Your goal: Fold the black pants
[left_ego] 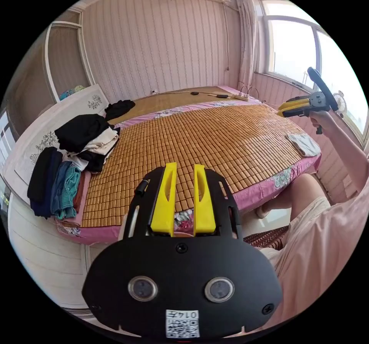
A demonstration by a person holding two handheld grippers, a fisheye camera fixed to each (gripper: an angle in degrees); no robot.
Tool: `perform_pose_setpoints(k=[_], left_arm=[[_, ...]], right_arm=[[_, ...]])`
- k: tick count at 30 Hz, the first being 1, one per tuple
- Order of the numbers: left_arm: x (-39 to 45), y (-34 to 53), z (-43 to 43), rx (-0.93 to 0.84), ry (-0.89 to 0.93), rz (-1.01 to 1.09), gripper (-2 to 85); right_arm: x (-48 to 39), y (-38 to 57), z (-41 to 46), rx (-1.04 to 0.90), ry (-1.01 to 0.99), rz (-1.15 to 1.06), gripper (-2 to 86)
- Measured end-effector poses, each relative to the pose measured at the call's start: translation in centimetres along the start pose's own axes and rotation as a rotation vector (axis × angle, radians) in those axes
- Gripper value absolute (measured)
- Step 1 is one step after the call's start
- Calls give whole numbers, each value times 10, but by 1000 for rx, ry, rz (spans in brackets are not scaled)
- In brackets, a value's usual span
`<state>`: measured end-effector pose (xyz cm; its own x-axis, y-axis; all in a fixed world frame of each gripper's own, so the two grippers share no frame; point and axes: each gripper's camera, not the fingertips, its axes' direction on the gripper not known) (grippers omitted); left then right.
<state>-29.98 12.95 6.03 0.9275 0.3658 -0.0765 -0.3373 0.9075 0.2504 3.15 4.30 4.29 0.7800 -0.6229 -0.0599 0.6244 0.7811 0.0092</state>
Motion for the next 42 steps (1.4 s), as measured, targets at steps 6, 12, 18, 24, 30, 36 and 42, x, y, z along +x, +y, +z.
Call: perform_pose_setpoints(k=[6,12,18,24,30,36,42], left_arm=[[-80,85,-50,80,-148,-164,84],[-161,147,-76,95,-192,-345,99],[-255,192,-86,88,-327,-483,115],[-358,202,-95,131,-413,-580,134],[-451,178,-89,152,-472,-635,128],[-512,162,-49,67,-447,-691,115],[-512,151,-44,62,-454,-623,53]], right_arm=[[-100,-93,-4,56,-33,-187,78],[-194,-179,5,99,-141,-372,82],[-295,-270,26,154,-303,-599,81],[-386,-374,47,184,-543,-732,85],[-448,-500,53,298,-586,-672,109],[-498,-594,84,257,-583,-521,113],[-542,-630,113,156,-469,-517,82]])
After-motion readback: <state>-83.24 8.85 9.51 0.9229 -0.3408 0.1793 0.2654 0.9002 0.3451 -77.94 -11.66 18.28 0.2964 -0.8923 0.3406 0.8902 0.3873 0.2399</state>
